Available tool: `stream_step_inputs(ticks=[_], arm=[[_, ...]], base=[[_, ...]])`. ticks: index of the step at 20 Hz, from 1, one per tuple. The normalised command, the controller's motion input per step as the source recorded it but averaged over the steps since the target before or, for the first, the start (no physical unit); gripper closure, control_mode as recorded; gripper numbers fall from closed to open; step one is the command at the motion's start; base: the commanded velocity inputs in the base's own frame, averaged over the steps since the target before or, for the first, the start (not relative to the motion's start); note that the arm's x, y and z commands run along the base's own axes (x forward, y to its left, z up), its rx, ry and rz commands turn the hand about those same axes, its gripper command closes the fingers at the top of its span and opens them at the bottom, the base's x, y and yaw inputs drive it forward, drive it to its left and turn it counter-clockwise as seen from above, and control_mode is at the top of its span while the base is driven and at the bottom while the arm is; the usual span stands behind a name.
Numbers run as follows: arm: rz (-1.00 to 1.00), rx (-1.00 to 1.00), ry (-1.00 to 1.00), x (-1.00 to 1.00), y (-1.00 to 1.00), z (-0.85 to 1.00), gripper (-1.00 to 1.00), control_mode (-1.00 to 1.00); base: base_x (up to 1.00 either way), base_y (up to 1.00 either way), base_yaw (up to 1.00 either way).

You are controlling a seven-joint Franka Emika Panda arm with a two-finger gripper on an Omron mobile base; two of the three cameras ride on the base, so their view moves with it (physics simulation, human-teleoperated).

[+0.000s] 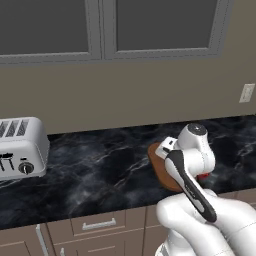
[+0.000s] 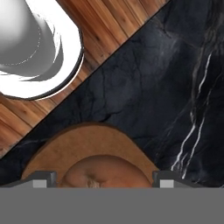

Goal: Place the avocado, onion, tomato, and bell pepper on the cutting board.

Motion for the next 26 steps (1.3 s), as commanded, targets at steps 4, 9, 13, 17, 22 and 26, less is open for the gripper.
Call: stream_step_inputs(ticks=[4,9,13,17,22,26], arm=[[0.00,0.00,-0.04,0.10,-0.01,-0.09,1.00,-1.00],[0.00,0.00,0.00,0.08,-0.02,-0.16,1.00,-1.00],[0.02,0.00,0.00,0.15,0.00,-0.20,1.00,-1.00],[0.02,0.00,0.00,0.19,0.00,-0.24,1.00,-1.00],[0.02,0.00,0.00,0.20,0.00,-0.26,1.00,-1.00],[0.01,-0.01,0.00,0.13,0.00,-0.27,1.00,-1.00]], base=[[0.00,0.00,0.00],[0.00,0.00,0.00],[0.00,0.00,0.00],[0.00,0.00,0.00],[0.00,0.00,0.00],[0.00,0.00,0.00]])
